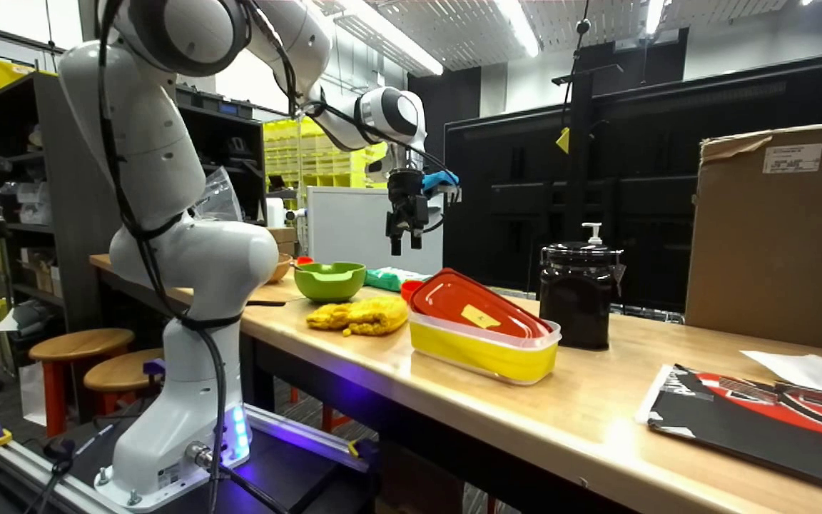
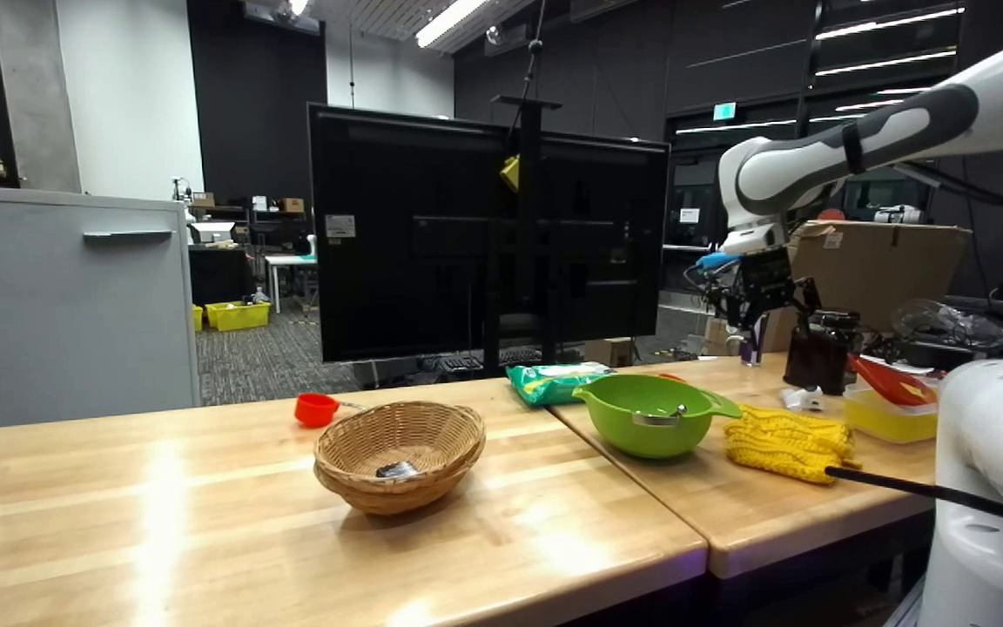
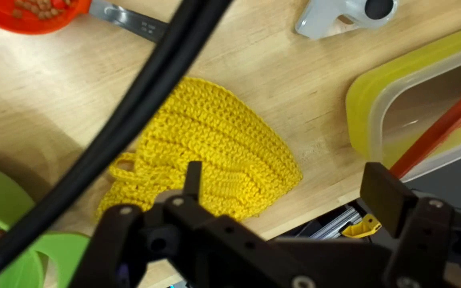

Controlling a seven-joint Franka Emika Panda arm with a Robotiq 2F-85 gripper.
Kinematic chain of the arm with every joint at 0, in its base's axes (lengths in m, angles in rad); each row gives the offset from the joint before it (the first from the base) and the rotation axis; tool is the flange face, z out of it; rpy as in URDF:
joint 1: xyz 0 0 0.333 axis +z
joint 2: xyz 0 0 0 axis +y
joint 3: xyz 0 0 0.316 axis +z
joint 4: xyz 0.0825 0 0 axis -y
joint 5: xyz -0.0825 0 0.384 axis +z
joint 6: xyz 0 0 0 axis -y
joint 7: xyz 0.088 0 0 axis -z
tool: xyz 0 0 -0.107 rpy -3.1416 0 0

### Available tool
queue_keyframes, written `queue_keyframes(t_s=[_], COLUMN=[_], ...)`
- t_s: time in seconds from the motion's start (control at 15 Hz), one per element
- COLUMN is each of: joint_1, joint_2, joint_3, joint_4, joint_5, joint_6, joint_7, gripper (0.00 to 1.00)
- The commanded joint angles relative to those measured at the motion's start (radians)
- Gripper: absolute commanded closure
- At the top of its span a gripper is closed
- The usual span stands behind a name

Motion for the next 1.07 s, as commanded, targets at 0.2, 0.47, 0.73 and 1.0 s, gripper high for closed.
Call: queue_keyframes(t_s=[0.2,0.47,0.73,1.0], joint_1=[0.113,0.113,0.114,-0.069], joint_2=[-0.104,-0.119,-0.119,0.015], joint_3=[-0.086,-0.086,-0.086,0.019], joint_4=[-0.020,-0.026,-0.026,-0.026], joint_5=[-0.061,-0.061,-0.061,0.145], joint_6=[-0.030,-0.031,-0.031,0.109], joint_7=[0.001,0.001,0.001,0.068], gripper=[0.00,0.00,0.00,0.00])
